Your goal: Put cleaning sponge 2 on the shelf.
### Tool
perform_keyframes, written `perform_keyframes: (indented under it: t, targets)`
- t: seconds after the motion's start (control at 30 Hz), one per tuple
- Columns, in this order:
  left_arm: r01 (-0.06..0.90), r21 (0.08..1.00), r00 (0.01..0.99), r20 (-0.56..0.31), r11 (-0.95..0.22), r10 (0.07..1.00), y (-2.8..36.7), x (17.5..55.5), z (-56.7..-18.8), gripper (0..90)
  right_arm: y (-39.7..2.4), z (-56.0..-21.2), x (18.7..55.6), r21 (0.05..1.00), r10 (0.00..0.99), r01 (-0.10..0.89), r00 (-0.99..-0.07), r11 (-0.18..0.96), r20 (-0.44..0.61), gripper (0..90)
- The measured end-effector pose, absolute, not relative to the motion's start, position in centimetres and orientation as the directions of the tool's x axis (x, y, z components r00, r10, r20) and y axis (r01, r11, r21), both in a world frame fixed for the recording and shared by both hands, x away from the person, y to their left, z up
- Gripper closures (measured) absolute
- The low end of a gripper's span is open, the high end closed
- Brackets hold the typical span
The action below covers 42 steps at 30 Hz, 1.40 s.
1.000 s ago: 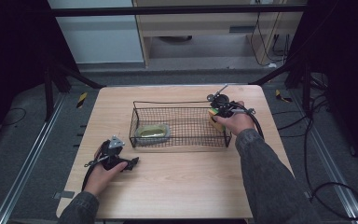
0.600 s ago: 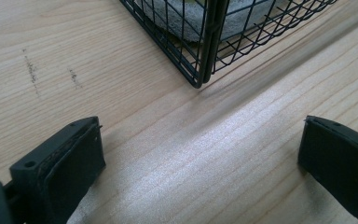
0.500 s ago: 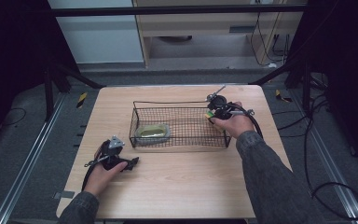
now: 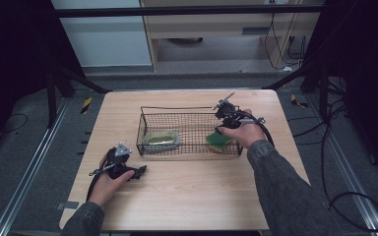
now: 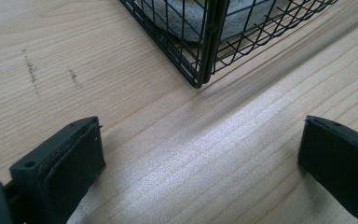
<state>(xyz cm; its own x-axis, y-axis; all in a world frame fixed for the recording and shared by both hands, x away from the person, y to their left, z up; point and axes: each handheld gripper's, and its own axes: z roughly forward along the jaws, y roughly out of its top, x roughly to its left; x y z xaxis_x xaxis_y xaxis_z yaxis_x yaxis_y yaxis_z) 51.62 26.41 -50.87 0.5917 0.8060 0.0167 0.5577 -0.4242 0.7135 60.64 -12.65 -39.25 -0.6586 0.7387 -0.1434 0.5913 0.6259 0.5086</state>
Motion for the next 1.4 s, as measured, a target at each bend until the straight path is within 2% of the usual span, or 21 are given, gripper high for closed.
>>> perform_keyframes:
  t: [0.33,0.87,1.07,1.4]
  targets:
    - [0.557,0.711,0.594,0.02,-0.429,0.804,26.4,51.6,-50.8,0.0,-13.5,-38.8,59.6,0.548,0.748,0.587,-0.654,0.596,-0.114,46.9]
    - [0.558,0.71,0.594,0.02,-0.429,0.804,26.4,51.6,-50.8,0.0,-16.0,-38.1,58.7,0.63,0.803,0.591,-0.589,0.504,-0.09,10.9]
    - [0.558,0.71,0.594,0.02,-0.429,0.804,26.4,51.6,-50.8,0.0,-17.6,-37.8,58.1,0.683,0.831,0.572,-0.549,0.454,-0.093,7.3]
    - [0.558,0.71,0.594,0.02,-0.43,0.804,26.4,51.6,-50.8,0.0,-22.0,-37.6,54.9,0.758,0.88,0.546,-0.469,0.358,-0.078,9.1]
